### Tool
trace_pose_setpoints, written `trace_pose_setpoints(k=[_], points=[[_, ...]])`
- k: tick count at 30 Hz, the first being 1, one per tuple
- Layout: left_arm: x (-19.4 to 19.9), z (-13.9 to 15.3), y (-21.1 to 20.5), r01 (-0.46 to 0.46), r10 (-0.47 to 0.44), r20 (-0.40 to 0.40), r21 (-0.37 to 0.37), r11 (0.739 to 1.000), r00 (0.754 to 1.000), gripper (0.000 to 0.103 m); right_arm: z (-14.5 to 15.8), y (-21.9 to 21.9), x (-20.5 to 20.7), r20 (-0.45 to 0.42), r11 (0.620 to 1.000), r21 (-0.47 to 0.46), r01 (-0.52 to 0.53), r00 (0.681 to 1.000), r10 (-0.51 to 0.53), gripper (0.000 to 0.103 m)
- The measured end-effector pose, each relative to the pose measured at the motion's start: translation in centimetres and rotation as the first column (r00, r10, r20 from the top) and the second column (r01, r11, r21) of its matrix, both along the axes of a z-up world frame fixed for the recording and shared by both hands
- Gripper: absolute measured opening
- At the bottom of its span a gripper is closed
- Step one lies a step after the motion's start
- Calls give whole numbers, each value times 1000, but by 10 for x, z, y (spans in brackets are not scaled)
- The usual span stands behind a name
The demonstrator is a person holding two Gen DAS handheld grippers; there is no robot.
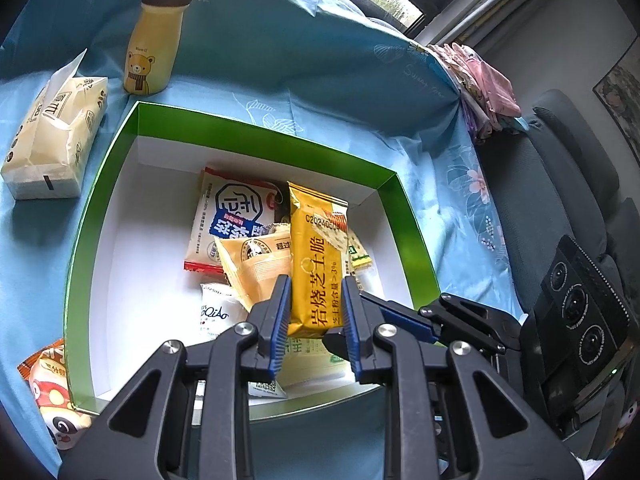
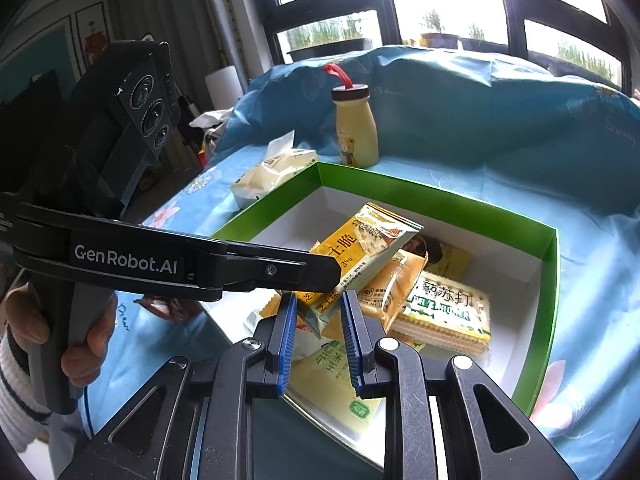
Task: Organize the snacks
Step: 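Lower the yellow bar into the green box and open both tools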
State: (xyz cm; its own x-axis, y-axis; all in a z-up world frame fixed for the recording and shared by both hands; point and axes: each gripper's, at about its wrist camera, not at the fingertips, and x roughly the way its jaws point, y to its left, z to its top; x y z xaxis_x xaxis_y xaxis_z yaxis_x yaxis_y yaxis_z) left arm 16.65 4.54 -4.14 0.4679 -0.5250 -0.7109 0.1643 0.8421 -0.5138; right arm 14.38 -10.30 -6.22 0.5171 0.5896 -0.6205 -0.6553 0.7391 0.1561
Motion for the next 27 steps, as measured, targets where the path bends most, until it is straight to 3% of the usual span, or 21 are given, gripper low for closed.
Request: trace_pose_setpoints(k=[27], points=[[3,-2,-4,-10,11,-21,23,1000,1000,27,-4,0,3,-21,1000,-6,14,1000,-14,25]])
